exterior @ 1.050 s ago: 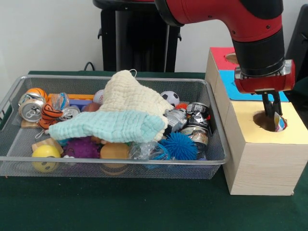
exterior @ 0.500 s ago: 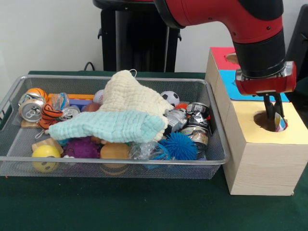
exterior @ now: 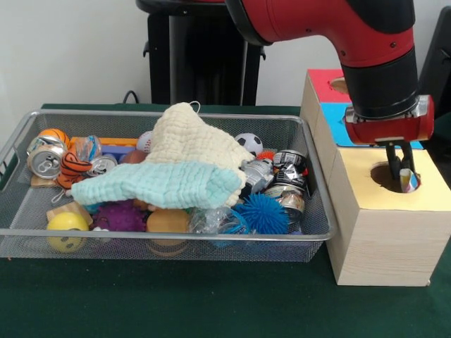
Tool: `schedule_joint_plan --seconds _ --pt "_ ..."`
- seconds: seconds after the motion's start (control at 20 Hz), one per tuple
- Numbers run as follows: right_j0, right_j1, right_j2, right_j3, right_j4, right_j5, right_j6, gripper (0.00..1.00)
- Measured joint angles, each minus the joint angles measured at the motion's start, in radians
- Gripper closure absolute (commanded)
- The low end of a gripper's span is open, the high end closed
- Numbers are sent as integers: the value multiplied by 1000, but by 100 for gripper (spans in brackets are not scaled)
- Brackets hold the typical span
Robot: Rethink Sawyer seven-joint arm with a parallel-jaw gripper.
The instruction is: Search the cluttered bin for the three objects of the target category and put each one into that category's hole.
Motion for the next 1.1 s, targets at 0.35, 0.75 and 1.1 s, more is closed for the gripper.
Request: schedule_joint_plan --seconds 0.35,0.75,1.1 --pt "0 35 19 1 0 -78 0 100" --pt "1 61 34 0 1 -108 0 100" --pt "14 64 22 -13 1 -108 0 100"
